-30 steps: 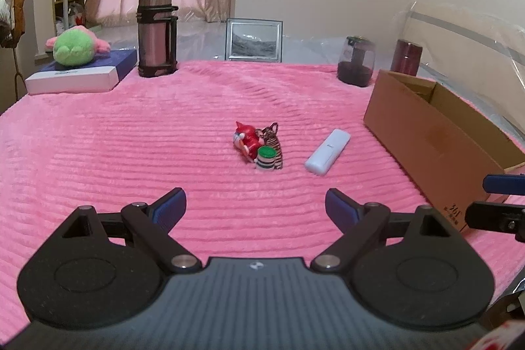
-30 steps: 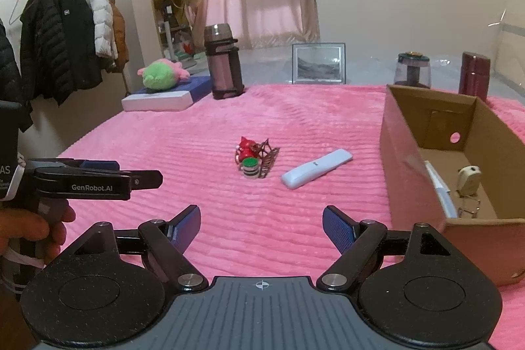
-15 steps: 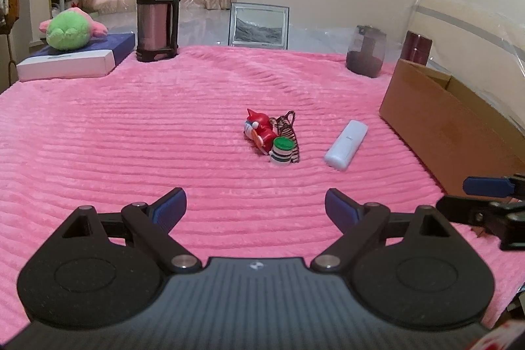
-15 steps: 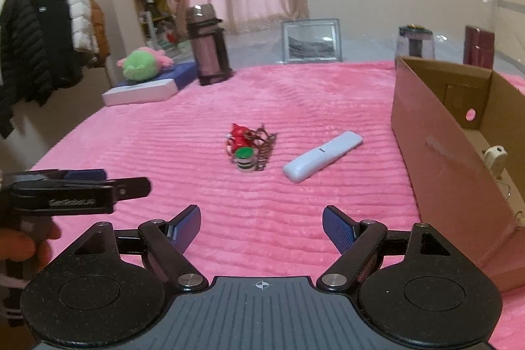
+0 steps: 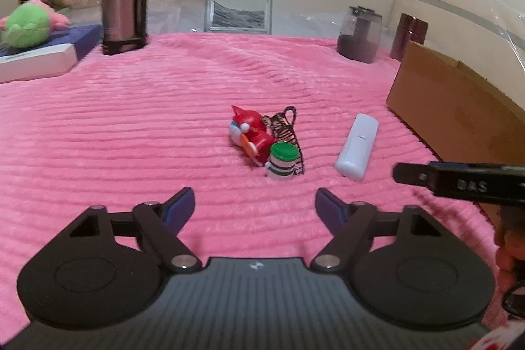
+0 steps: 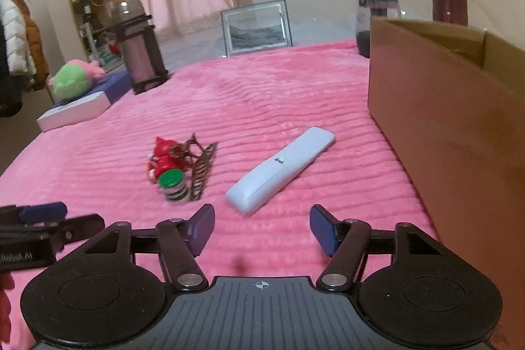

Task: Organize rigid objects
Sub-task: 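Move both grippers toward the white remote and the red toy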

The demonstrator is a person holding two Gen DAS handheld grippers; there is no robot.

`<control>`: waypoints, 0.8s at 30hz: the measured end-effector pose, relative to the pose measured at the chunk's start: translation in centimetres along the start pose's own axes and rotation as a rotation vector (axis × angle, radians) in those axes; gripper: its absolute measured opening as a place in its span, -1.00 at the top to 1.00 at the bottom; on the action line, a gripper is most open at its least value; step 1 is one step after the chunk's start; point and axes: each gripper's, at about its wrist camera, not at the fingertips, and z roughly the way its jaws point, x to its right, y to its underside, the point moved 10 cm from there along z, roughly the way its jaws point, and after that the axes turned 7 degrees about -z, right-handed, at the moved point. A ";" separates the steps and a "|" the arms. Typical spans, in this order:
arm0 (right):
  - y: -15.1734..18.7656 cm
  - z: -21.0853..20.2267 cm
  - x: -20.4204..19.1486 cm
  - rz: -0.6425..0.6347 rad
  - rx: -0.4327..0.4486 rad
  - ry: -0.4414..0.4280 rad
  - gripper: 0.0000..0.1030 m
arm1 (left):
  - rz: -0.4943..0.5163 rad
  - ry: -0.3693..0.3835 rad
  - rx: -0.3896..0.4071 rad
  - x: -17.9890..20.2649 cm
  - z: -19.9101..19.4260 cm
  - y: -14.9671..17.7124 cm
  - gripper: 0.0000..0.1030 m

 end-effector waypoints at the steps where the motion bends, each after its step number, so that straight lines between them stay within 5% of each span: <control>1: -0.1 0.8 0.2 0.007 -0.004 0.001 -0.15 | 0.005 0.009 -0.004 0.2 0.7 0.0 -0.35; 11: -1.2 6.6 2.0 0.074 -0.033 0.008 -0.02 | 0.099 0.054 -0.023 2.4 7.2 -0.4 0.09; 19: -2.3 9.2 1.8 0.109 -0.054 0.022 0.00 | 0.123 0.058 -0.031 2.4 8.7 -0.4 0.13; 24: -2.5 10.7 1.2 0.025 -0.106 0.057 -0.02 | 0.125 0.052 -0.033 2.3 9.0 -0.1 0.13</control>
